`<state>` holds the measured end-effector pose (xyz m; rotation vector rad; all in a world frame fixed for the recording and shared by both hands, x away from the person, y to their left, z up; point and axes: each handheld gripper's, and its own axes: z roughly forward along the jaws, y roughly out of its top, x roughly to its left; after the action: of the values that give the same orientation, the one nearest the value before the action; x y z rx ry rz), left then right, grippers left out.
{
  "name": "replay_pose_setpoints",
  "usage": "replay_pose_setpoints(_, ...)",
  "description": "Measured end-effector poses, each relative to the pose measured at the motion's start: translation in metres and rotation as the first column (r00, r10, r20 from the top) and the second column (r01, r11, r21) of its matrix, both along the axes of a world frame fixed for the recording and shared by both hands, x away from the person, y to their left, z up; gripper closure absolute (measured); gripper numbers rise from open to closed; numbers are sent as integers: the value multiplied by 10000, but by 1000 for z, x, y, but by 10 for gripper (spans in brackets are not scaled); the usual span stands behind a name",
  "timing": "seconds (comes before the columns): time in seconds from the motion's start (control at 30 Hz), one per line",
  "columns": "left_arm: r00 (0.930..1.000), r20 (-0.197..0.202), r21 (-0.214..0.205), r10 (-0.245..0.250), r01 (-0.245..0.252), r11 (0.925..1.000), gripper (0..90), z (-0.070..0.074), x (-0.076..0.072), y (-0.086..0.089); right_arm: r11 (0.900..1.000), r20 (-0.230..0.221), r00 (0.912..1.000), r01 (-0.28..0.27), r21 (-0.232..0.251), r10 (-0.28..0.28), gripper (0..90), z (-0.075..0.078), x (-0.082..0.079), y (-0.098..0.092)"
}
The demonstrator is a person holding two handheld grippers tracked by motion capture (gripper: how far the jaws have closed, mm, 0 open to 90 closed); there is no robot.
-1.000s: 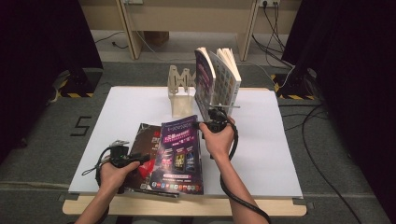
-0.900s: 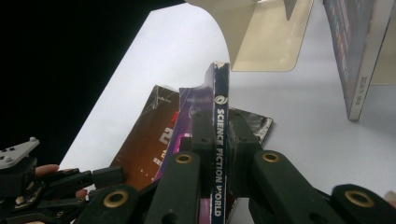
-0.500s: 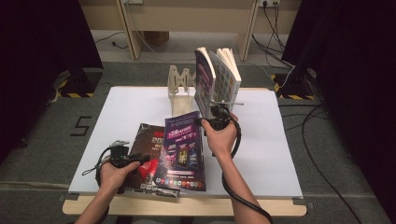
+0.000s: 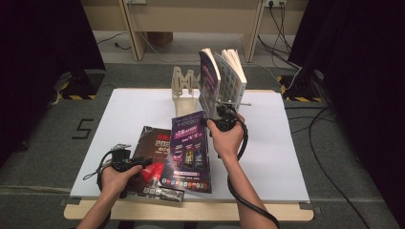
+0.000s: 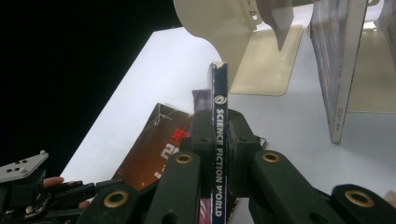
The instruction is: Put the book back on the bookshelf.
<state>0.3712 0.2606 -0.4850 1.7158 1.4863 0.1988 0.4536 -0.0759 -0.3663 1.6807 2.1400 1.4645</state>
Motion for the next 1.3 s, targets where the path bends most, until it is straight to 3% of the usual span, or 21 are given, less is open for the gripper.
replay_pose_setpoints(1.3, 10000, -50, 61, -70, 70, 10000, 484, -1, 1, -2, 9991, 606, 9974, 385, 188, -396, 846, 21, 7, -9)
